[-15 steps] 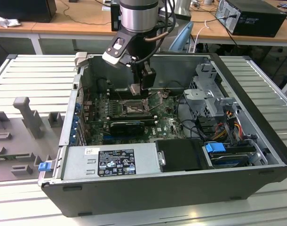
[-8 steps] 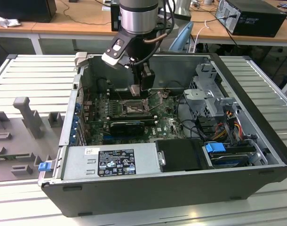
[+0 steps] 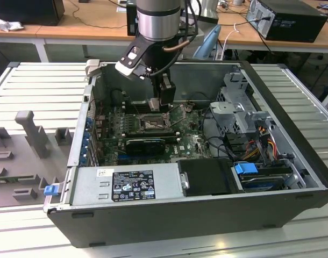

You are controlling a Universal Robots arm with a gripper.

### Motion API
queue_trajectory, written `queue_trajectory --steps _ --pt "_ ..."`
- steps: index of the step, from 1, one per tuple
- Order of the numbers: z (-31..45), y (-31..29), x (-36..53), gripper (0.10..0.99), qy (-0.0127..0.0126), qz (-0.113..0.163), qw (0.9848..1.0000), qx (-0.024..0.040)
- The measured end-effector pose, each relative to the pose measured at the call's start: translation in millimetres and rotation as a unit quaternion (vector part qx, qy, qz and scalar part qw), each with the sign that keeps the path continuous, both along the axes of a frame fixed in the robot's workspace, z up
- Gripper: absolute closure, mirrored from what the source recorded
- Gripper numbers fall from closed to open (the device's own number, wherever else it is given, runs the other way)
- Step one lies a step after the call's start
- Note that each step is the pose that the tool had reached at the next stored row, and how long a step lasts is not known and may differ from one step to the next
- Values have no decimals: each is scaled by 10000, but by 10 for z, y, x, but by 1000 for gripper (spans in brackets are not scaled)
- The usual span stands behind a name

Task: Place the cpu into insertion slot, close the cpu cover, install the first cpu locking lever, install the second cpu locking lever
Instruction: 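Place the cpu into insertion slot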

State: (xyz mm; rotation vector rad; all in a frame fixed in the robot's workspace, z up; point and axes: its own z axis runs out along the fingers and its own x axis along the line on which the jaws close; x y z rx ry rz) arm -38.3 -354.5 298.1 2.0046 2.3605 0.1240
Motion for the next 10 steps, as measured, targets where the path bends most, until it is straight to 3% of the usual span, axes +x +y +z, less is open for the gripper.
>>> queue_trajectory --steps 4,10 --pt "-32 0 0 557 0 -2 10000 0" --pt "-169 0 1 557 0 -142 9999 0"
